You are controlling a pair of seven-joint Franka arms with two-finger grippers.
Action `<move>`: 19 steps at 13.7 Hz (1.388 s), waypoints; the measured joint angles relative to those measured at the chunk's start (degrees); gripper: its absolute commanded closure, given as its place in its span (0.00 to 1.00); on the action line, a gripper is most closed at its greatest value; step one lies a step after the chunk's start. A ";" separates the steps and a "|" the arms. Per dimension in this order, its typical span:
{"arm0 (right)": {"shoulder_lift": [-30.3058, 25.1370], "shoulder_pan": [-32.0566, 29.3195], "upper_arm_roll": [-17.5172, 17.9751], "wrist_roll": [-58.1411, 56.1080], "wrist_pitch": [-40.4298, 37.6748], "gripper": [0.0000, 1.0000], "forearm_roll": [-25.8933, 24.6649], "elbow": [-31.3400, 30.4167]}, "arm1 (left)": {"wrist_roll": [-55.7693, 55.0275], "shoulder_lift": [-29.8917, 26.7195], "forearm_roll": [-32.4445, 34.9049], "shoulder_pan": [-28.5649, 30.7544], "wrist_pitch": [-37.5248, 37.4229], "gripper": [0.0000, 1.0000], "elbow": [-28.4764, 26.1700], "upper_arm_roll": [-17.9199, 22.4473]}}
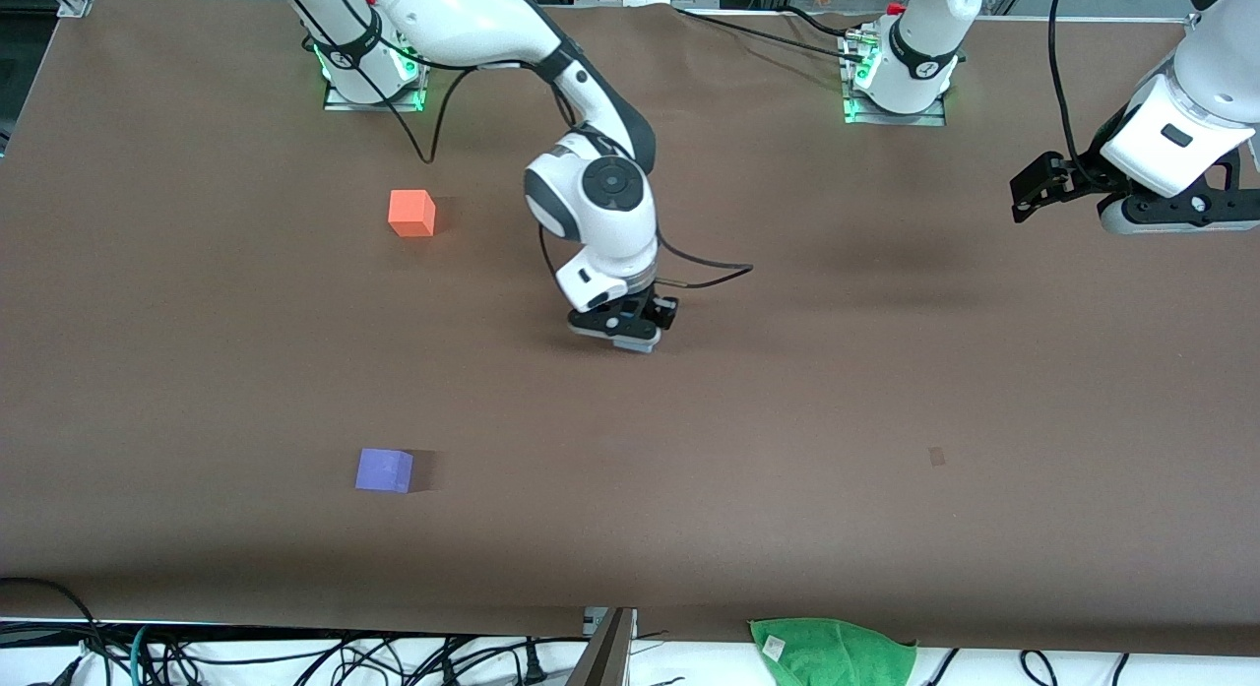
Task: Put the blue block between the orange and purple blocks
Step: 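Carry the blue cube with the right gripper toward the orange cube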
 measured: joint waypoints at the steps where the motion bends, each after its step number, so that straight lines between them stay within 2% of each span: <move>1: -1.68 -1.59 -0.03 -2.83 -2.69 0.59 0.33 0.07 | 0.00 0.00 0.00 0.00 0.00 0.00 0.00 0.00; 7: -9.30 -11.73 -0.49 -17.95 -18.58 0.59 2.76 -0.11 | 0.00 0.00 0.00 0.01 0.00 0.00 0.01 0.01; 9: -10.27 -13.00 -2.65 -23.70 -20.78 0.59 2.77 -1.14 | 0.00 0.00 0.00 0.01 0.00 0.00 0.01 0.01; 12: -11.44 -13.53 -7.66 -33.16 -21.13 0.59 3.48 -4.65 | 0.00 0.00 0.00 0.01 0.00 0.00 0.01 0.01; 15: -12.33 -14.56 -12.10 -41.25 -19.93 0.59 8.31 -9.53 | 0.00 0.00 0.00 0.01 0.00 0.00 0.01 -0.01; 17: -12.55 -15.50 -14.46 -47.04 -17.06 0.59 11.10 -12.89 | 0.00 0.00 0.00 0.01 0.00 0.00 0.01 -0.01; 19: -12.86 -16.02 -15.38 -49.65 -12.02 0.59 11.72 -17.10 | 0.00 0.00 0.00 0.01 0.00 0.00 0.01 -0.01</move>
